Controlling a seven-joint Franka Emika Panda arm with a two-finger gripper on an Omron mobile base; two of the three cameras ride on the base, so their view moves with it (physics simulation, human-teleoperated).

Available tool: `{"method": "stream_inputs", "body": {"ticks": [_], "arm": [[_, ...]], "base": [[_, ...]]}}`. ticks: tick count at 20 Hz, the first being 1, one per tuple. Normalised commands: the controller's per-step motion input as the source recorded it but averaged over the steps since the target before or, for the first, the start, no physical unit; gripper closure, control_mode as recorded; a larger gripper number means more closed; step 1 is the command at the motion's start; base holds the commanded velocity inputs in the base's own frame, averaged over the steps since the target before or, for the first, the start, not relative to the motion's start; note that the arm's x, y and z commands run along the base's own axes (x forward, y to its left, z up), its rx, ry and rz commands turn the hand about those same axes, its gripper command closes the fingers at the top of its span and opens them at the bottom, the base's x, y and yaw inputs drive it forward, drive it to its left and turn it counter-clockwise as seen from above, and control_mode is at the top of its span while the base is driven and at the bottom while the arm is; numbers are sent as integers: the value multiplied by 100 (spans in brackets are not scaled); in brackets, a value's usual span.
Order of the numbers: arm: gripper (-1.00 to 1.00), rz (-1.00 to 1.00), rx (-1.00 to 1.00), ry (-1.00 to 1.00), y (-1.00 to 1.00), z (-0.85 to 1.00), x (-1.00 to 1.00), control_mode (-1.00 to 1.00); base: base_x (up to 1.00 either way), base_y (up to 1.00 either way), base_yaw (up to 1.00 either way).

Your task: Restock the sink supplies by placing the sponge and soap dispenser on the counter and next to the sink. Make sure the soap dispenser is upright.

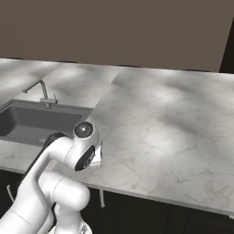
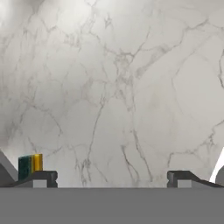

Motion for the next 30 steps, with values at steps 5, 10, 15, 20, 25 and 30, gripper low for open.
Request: {"method": "stream_inputs", "body": {"ticks": [5,10,15,20,25,30], "arm": [[-100,0,0,-3,-38,1,-47,-100],[-100,1,-1,5,7,3,3,-100],[-100,9,-9,19,43,-6,14,-100],[-100,8,-3,11,18,-11,7,-100],[-100,0,0,0,0,0,0,100],[-100,0,0,0,0,0,0,100]], "base": [[0,0,0],[0,0,0],[0,0,0],[0,0,0],[-46,7,-13],[-43,11,-62]]}}
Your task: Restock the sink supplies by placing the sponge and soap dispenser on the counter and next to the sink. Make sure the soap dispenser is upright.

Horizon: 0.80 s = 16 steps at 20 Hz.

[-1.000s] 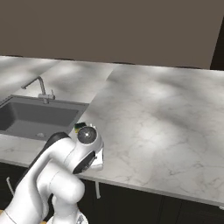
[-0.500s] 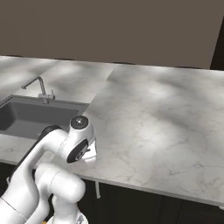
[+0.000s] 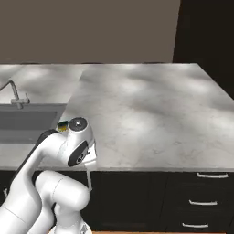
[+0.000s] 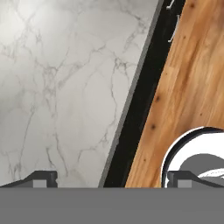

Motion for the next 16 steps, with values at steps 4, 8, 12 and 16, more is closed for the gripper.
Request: {"method": "stream_inputs", "body": {"ticks": [4,8,12,16], "arm": [[-100,0,0,0,0,0,0,100],[-100,0,0,0,0,0,0,100],[-100,0,0,0,0,0,0,100],[-100,0,0,0,0,0,0,100]], "base": [[-8,42,-80],[0,37,-85],[0,30,-87],[0,21,-89]]}}
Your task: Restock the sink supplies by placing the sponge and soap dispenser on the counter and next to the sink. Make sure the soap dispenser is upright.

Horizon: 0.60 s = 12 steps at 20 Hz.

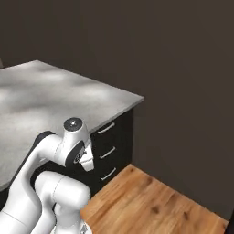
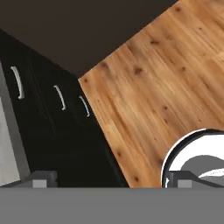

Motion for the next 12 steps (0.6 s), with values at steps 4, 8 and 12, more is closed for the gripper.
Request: {"method": "stream_inputs", "body": {"ticks": [4,8,12], "arm": [[-100,0,0,0,0,0,0,100],[-100,0,0,0,0,0,0,100],[-100,0,0,0,0,0,0,100]], "base": [[0,5,-86],[0,-1,-78],[0,-41,-63]]}}
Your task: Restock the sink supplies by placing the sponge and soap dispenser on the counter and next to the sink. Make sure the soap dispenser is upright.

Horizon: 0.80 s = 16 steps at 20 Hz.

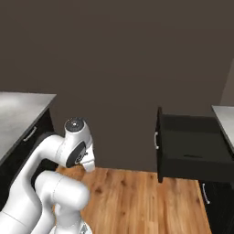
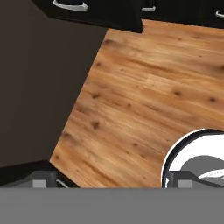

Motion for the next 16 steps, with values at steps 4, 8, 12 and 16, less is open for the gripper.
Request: {"method": "stream_inputs", "body": {"ticks": [4,8,12,16], "arm": [[-100,0,0,0,0,0,0,100],[-100,0,0,0,0,0,0,100],[-100,0,0,0,0,0,0,100],[-100,0,0,0,0,0,0,100]], "base": [[13,-88,-40],[42,-91,-23],[46,-55,-9],[62,-4,-1]]}}
